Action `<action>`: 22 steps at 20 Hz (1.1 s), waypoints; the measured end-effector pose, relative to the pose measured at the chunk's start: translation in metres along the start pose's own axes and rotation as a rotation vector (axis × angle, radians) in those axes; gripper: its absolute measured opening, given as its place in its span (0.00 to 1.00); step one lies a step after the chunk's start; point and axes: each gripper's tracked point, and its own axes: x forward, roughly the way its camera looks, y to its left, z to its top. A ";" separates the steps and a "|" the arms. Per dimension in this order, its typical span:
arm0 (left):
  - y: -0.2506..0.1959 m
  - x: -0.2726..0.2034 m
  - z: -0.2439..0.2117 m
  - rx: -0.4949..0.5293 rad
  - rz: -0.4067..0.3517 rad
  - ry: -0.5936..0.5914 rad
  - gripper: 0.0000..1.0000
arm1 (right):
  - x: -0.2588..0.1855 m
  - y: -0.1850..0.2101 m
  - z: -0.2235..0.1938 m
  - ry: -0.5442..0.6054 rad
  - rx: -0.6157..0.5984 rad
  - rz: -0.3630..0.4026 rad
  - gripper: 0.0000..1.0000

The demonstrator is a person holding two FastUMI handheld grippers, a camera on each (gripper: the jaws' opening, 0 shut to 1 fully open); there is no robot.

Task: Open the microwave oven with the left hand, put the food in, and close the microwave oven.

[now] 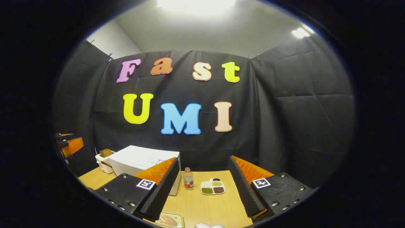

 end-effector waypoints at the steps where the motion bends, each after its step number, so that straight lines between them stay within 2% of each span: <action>1: 0.002 0.001 0.000 0.000 -0.001 -0.002 0.98 | 0.001 0.001 -0.002 0.004 0.001 -0.003 0.95; 3: 0.001 0.000 -0.004 -0.017 -0.010 0.005 0.94 | 0.002 0.006 -0.003 0.006 0.001 0.002 0.95; 4: 0.002 0.000 -0.005 -0.018 -0.012 0.013 0.98 | 0.001 0.007 -0.004 0.005 -0.005 -0.002 0.96; 7: 0.008 0.000 -0.007 -0.002 -0.005 0.017 0.98 | -0.004 0.011 -0.004 0.003 -0.010 0.002 0.95; 8: 0.009 -0.001 -0.007 -0.001 -0.004 0.017 0.95 | -0.006 0.013 -0.003 -0.004 -0.011 0.006 0.95; 12: 0.009 -0.002 -0.006 0.005 -0.008 0.017 0.98 | -0.006 0.014 0.004 -0.024 -0.007 0.008 0.95; 14: 0.007 -0.001 -0.005 0.003 -0.007 0.013 0.95 | -0.007 0.014 0.006 -0.026 0.004 0.011 0.95; 18: 0.009 -0.001 -0.007 0.010 0.004 0.018 0.98 | -0.005 0.013 0.005 -0.025 0.006 0.020 0.96; 22: 0.006 0.004 -0.019 0.015 0.008 0.030 0.96 | 0.000 0.013 0.003 -0.023 0.012 0.030 0.96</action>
